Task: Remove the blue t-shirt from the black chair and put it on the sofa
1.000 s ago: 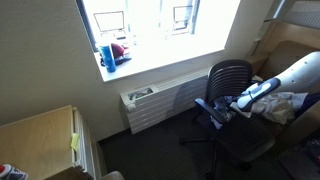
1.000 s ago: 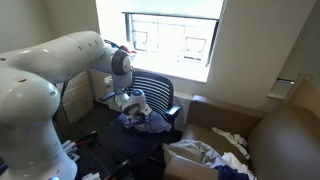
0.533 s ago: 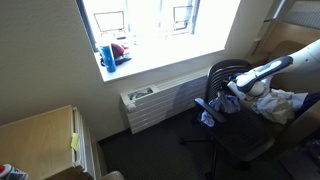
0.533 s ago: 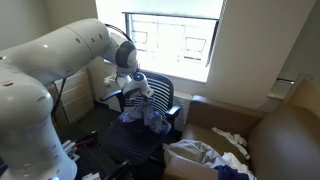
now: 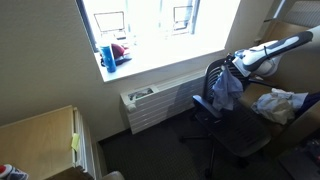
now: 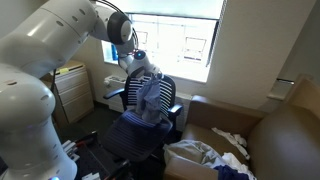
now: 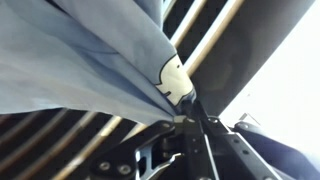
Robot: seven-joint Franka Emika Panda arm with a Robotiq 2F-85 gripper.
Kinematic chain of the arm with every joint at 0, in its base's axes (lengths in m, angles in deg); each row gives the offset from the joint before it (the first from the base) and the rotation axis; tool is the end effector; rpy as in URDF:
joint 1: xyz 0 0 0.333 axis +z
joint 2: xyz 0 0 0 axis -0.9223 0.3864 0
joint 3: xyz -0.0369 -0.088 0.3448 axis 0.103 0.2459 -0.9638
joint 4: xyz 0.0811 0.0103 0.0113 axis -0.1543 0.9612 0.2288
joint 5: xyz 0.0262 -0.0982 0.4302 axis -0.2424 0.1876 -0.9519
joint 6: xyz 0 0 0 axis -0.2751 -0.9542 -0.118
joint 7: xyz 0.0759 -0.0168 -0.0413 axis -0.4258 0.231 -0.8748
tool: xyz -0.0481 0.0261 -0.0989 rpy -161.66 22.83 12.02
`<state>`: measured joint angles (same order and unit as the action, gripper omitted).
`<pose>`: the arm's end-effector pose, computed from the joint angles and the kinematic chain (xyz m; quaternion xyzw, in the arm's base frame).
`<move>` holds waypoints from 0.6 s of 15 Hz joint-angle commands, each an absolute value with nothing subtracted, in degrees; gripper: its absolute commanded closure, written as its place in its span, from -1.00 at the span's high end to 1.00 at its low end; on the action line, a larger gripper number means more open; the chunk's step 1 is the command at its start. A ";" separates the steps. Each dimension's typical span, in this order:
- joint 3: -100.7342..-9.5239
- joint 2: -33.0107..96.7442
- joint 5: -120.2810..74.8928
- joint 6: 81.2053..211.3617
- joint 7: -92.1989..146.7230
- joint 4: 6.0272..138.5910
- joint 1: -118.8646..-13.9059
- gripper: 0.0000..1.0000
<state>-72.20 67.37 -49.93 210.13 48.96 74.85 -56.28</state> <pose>0.7385 0.2358 0.1664 -0.8547 0.3001 -0.3369 0.2569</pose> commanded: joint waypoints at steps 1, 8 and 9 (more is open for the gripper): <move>-65.65 57.03 -50.12 210.11 48.27 76.34 -52.38 -0.99; -45.76 38.62 -54.88 210.01 47.29 79.38 -41.00 -0.99; -49.16 44.48 -52.67 209.89 48.65 73.91 -43.47 -0.96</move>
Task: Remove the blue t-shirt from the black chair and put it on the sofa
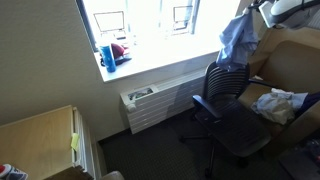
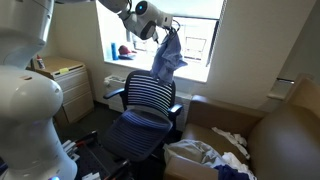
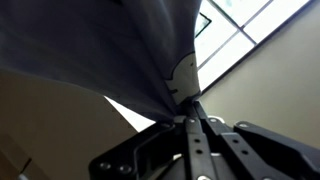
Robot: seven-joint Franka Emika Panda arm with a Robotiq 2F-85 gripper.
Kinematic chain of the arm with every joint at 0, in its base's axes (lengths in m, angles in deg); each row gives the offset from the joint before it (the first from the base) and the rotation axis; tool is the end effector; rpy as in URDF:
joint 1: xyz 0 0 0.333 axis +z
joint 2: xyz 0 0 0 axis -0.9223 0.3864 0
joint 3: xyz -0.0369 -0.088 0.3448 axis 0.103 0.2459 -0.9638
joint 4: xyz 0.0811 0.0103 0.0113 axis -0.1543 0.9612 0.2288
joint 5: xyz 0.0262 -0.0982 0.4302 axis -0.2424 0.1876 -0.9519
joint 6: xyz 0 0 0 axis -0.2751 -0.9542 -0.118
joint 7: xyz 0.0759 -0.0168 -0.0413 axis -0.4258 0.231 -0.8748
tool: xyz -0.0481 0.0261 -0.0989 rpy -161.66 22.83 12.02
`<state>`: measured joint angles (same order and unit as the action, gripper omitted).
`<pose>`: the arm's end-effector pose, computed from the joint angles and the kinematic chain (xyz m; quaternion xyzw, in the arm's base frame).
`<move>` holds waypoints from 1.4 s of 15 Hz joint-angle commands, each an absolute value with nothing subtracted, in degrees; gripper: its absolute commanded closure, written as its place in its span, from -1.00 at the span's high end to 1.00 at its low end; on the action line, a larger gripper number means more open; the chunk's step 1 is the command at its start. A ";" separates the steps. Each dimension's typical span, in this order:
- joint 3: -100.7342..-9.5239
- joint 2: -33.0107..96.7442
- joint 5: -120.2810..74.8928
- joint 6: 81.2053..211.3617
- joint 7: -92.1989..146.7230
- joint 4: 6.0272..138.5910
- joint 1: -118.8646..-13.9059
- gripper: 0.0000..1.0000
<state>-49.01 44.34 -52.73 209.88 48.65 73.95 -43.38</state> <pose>0.7617 0.1624 0.4934 -0.7488 0.2680 -0.5499 0.2549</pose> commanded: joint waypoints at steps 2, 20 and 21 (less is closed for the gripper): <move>-46.38 40.46 -53.58 209.45 48.64 75.91 -42.13 -0.96; 9.38 52.00 -79.56 209.18 36.13 89.33 -11.89 -0.99; 10.63 54.00 -79.38 206.54 34.96 89.76 -12.05 -0.99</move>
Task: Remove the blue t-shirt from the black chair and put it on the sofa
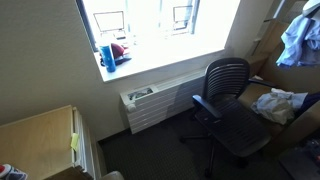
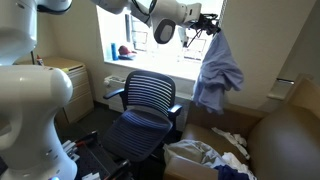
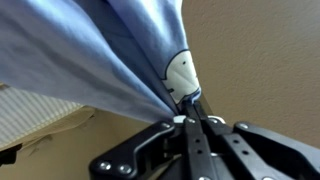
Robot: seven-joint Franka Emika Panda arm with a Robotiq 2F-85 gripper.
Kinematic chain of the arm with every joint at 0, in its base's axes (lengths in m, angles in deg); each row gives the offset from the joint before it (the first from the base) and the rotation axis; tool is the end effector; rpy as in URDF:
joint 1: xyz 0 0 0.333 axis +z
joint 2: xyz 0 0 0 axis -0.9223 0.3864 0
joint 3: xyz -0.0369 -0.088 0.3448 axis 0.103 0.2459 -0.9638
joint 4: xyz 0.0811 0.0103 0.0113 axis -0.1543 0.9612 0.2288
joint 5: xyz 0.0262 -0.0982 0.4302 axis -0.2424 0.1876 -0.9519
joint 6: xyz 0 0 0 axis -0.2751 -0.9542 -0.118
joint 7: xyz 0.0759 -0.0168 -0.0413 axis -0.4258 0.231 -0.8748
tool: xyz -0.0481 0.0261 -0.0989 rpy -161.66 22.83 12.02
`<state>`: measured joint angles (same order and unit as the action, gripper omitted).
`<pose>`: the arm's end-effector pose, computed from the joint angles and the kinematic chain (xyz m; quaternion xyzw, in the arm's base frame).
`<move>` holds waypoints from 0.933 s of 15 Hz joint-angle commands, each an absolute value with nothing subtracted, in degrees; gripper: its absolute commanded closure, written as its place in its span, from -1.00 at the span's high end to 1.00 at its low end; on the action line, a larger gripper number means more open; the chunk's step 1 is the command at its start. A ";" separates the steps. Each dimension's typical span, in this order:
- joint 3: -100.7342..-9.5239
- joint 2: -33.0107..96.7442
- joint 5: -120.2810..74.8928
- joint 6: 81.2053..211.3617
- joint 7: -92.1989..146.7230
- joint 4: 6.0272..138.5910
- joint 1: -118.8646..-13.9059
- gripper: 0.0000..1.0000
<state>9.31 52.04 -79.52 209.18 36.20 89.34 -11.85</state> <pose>0.6776 -0.0933 0.5140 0.6675 -0.3914 0.6322 0.0389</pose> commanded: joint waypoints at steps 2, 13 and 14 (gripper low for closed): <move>12.31 56.09 -79.30 203.42 33.71 90.64 -12.71 -0.99; 28.72 65.71 -67.85 181.94 32.83 98.53 -7.54 -0.99; 24.26 60.75 -63.43 185.11 36.49 98.20 -9.99 -0.99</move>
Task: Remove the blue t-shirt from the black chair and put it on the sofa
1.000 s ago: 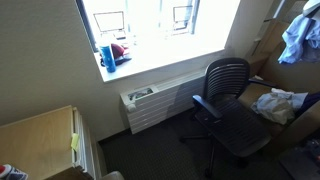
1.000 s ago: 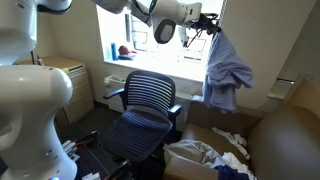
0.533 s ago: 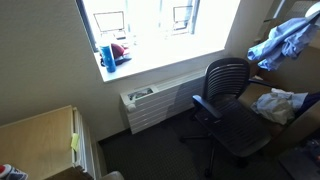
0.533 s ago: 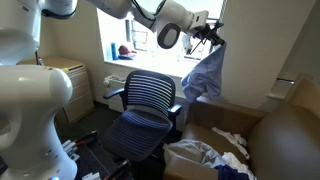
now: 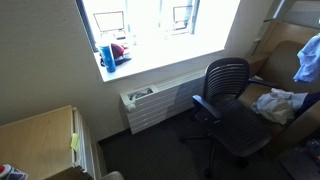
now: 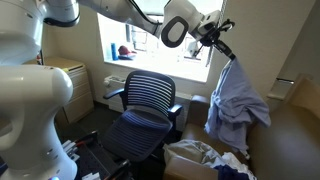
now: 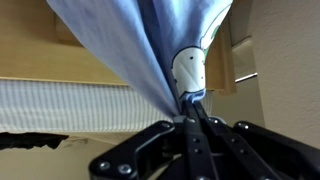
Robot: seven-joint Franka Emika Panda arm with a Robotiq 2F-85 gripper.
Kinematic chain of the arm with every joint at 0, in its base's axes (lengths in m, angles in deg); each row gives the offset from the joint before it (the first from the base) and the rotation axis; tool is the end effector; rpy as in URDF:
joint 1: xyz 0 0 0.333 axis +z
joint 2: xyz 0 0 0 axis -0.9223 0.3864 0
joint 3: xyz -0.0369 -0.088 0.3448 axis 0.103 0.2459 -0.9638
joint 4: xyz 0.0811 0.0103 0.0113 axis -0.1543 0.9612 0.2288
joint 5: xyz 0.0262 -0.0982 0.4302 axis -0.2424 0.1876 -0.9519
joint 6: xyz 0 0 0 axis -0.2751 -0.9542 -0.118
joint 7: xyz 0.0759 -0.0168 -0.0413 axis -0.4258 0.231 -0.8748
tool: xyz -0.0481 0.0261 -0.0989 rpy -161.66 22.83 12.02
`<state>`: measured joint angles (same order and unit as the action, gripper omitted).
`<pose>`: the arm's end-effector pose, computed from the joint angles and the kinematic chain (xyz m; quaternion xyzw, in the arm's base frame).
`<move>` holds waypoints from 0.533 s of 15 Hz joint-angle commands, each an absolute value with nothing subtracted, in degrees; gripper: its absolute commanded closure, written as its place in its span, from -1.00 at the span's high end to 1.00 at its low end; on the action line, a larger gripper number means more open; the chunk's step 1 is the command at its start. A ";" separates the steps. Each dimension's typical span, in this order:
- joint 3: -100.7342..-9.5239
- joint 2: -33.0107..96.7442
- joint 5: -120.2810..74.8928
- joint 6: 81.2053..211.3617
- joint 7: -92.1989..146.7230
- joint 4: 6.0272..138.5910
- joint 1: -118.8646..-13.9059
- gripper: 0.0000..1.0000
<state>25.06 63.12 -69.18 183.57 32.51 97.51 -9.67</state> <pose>0.6330 -0.1989 0.4671 0.7804 -0.3788 0.4480 0.2164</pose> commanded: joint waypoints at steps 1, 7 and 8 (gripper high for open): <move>25.25 61.09 -62.18 184.90 37.33 98.30 -9.67 -0.96; 28.16 63.18 -49.78 178.79 39.89 101.37 -5.91 -0.99; 28.58 62.81 -46.52 177.64 39.77 101.98 -4.96 -0.99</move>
